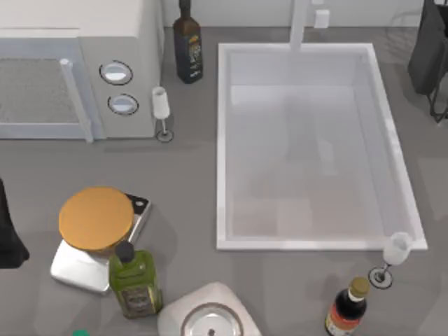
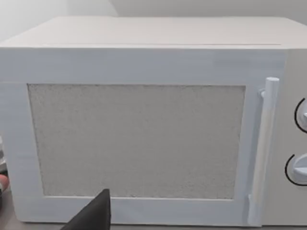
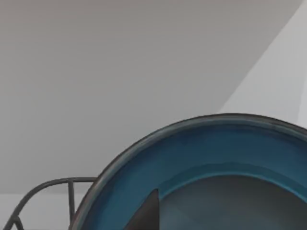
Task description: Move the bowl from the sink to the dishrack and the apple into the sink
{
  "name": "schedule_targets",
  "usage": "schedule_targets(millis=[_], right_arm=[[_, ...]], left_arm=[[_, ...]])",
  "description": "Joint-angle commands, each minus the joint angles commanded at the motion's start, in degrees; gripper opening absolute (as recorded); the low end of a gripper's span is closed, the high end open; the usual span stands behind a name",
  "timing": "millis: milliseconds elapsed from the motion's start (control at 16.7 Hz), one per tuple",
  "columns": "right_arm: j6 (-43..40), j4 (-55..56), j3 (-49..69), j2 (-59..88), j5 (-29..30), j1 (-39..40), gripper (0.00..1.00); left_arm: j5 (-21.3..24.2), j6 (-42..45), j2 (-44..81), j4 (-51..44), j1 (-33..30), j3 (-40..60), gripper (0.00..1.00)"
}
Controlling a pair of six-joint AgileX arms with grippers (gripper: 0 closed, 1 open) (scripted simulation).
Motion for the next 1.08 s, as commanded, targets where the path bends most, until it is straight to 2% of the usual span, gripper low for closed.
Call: schedule_targets(millis=[660, 840, 1080], right_arm=[[0.00, -0.25, -0.27, -0.59, 0.03, 0.04, 1.00], [-0.03, -2.50, -2.97, -6.00, 0.54, 1.21, 1.00], [-0.17, -8.72, -10.38, -20.68, 2.48, 3.76, 1.00]], left_arm=[[0.00, 0.00, 0.00, 0.00, 0.00, 0.00, 1.00], [0.00, 0.00, 0.00, 0.00, 0.00, 0.00, 1.00], [0.00, 0.00, 0.00, 0.00, 0.00, 0.00, 1.00]])
